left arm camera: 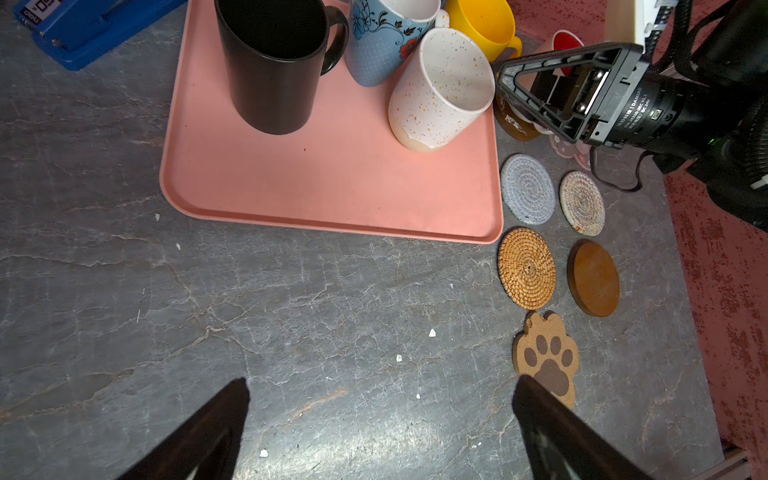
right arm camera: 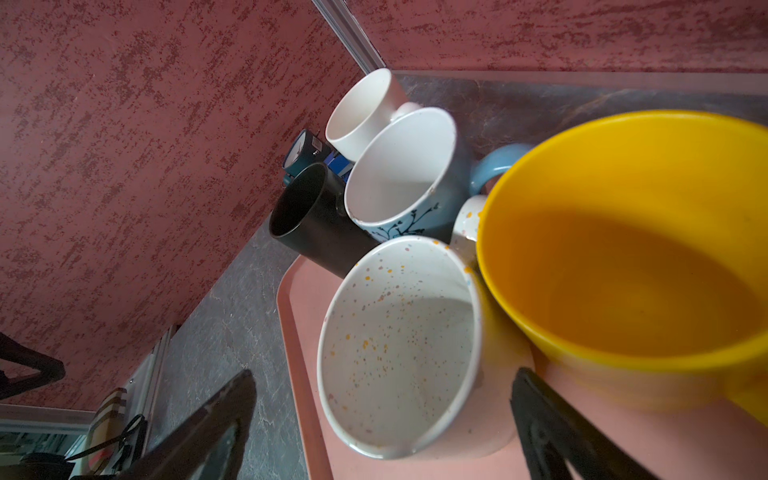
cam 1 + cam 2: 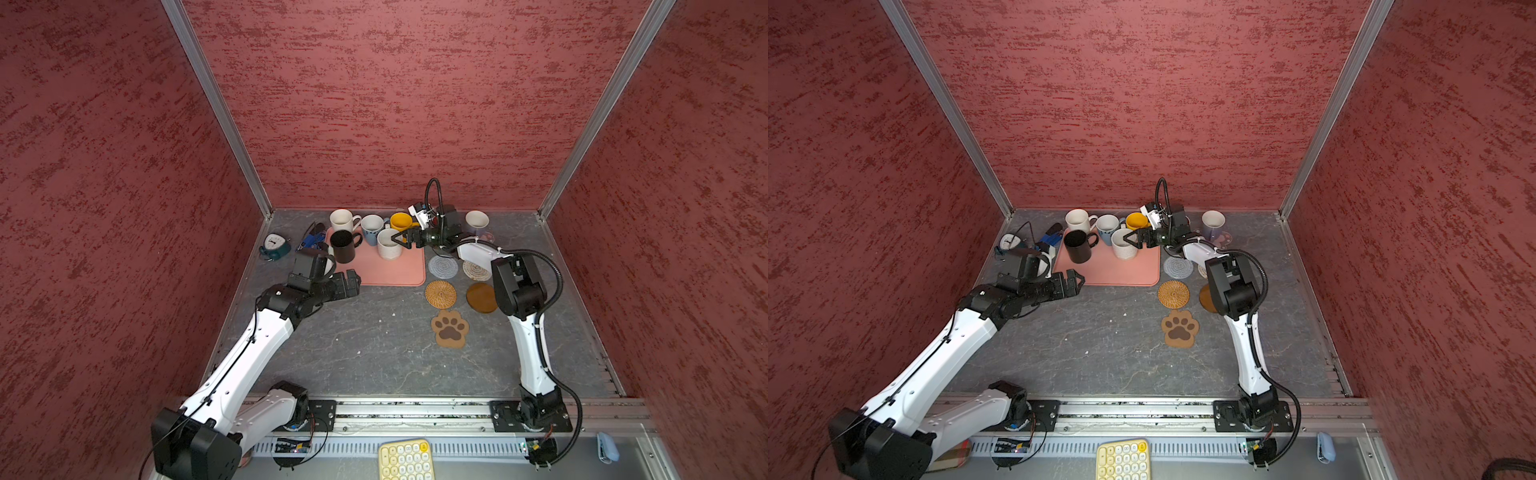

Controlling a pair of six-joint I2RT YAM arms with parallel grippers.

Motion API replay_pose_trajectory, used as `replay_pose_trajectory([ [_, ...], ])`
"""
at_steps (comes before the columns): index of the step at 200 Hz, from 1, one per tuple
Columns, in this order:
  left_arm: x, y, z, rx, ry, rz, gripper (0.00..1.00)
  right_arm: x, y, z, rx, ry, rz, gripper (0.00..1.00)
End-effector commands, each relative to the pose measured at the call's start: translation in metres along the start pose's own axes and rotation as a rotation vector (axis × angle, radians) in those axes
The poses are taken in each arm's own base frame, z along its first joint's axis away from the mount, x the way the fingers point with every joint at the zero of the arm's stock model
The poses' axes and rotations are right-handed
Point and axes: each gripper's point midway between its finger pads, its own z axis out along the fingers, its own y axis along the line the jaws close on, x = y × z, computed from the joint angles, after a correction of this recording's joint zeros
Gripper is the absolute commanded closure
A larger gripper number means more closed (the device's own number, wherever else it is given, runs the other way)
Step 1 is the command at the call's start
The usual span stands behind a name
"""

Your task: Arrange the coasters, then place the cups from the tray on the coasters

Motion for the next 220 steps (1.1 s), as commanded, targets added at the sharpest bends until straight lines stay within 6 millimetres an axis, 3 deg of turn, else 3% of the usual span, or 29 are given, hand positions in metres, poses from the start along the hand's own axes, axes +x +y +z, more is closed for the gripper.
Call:
replay_pose_trajectory([
  [1,-0.004,-0.001,-0.001,0.001,-0.004,0.020,0.00,-0.003,0.012,0.008,-0.061,0.003,-0.035,0.03],
  [83,-0.001,0.001,-0.009,0.001,-0.015,0.019,0.00,0.012,0.025,0.022,-0.076,0.050,-0.065,0.04],
  [220,0.009,0.010,-0.024,-0.008,-0.041,0.009,0.00,0.040,0.079,0.035,-0.110,0.080,-0.119,0.05],
])
